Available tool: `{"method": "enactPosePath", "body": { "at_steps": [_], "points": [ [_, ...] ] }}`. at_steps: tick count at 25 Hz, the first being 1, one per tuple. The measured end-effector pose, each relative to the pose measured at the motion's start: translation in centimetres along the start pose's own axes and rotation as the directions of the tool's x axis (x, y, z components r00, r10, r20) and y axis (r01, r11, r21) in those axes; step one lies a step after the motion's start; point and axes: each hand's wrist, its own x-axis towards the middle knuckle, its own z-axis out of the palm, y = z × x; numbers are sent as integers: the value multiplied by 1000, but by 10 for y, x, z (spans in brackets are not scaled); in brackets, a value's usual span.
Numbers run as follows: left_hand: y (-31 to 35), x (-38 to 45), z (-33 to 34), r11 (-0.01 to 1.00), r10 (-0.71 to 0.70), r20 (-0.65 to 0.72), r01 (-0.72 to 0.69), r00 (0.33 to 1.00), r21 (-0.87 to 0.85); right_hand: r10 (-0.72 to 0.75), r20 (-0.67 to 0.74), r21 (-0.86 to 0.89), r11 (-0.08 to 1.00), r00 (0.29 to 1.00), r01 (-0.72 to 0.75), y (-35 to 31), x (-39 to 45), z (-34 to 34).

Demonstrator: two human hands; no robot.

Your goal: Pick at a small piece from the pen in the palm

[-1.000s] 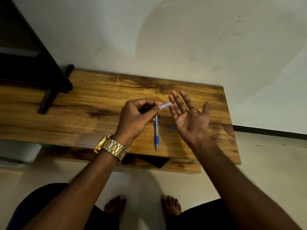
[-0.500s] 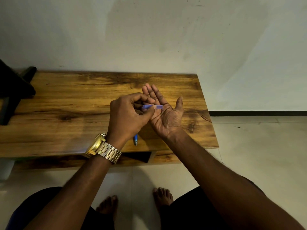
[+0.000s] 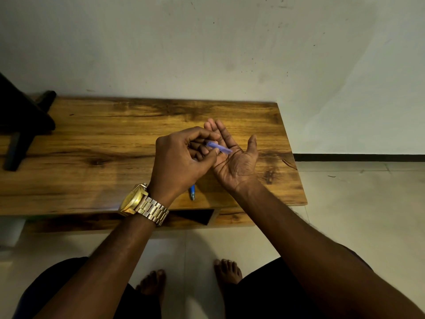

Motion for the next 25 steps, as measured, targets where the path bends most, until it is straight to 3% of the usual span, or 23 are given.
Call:
{"method": "enactPosePath", "body": {
  "at_steps": [7, 16, 22, 25],
  "points": [
    [-4, 1, -1, 993, 119, -48, -117, 992, 30, 17, -60, -35, 999, 998, -19, 1, -1, 1],
    [-9, 0, 3, 994, 104, -29, -104, 994, 18, 36, -84, -20, 999, 996, -37, -1, -3, 8],
    [-22, 2, -9, 995, -63, -128, 53, 990, -81, -35, -144, -299, 954, 989, -10, -11, 1, 9],
    [-40, 4, -20, 975, -218, -235, 199, 947, -100, -49, -145, -357, 934, 988, -6, -13, 2, 12]
  ]
}}
